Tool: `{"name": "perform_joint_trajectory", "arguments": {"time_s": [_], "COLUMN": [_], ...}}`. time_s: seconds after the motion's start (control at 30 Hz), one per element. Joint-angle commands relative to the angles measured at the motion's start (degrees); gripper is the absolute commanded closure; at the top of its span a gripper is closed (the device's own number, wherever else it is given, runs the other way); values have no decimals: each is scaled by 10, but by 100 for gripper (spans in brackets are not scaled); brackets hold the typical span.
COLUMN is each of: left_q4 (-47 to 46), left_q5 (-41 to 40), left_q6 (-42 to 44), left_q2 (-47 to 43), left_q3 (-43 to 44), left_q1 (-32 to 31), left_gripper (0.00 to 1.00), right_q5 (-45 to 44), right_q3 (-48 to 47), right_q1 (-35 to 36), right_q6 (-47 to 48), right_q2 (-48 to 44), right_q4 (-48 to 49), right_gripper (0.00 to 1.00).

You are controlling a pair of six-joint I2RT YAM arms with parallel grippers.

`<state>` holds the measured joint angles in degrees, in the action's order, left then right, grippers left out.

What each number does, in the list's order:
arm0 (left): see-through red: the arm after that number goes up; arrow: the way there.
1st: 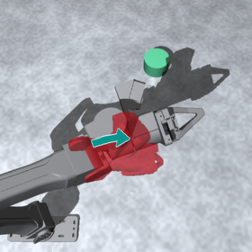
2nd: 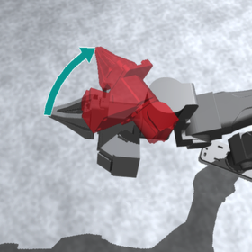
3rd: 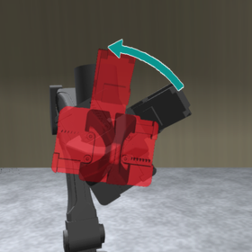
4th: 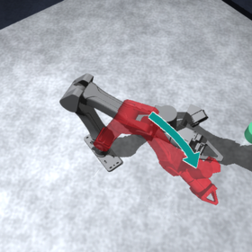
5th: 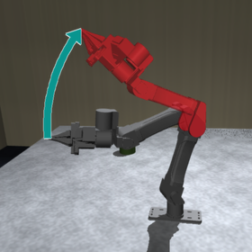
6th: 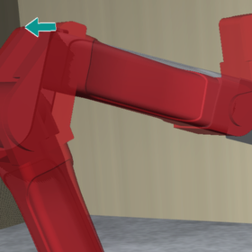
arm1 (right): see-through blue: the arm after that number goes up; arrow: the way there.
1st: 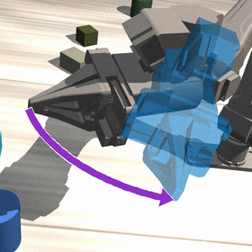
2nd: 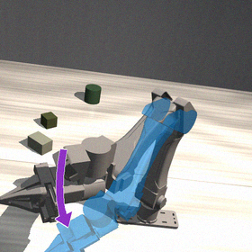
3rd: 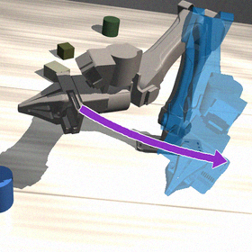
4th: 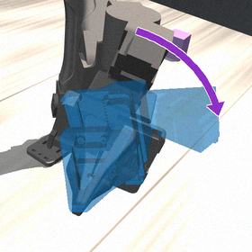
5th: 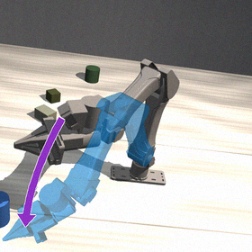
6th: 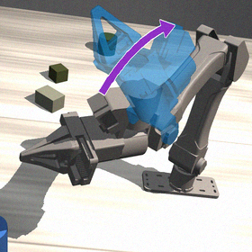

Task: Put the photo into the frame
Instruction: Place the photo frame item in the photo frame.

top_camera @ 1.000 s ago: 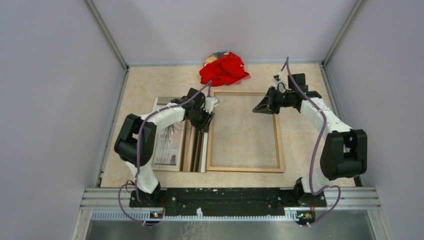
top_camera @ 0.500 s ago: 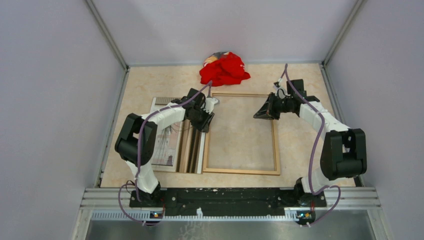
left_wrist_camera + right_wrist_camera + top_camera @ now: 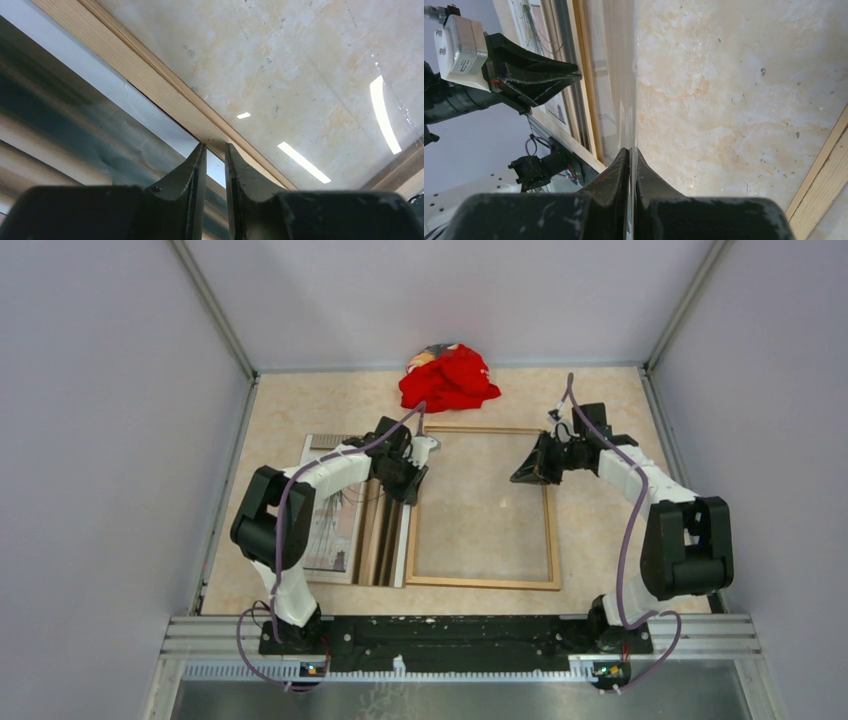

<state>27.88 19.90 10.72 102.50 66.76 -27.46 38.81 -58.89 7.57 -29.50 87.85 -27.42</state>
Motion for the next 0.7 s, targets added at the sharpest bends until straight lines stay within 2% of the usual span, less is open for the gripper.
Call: {"name": "perform_joint_trajectory", "arguments": {"time_s": [0.0,0.23,0.5,0.67], "left_q4": [2,-3,-9,-13], "left_q5": [27,30,30,32], "left_q6": [3,1,1,-1], "left_q2": [16,25,28,29], "left_q3": [20,16,7,5], "left_q1": [1,1,2,2], "left_gripper": [74,77,95,97], "right_q5": [-2,26,84,78], "right_q3": [5,30,43,43], "right_q1": [-1,-5,-5,-5], "right_q6": [13,-21,-103,-103], "right_q2": [0,-4,-20,-21], "right_q4": [8,54,143,140], "right_gripper": [98,99,100,100]}}
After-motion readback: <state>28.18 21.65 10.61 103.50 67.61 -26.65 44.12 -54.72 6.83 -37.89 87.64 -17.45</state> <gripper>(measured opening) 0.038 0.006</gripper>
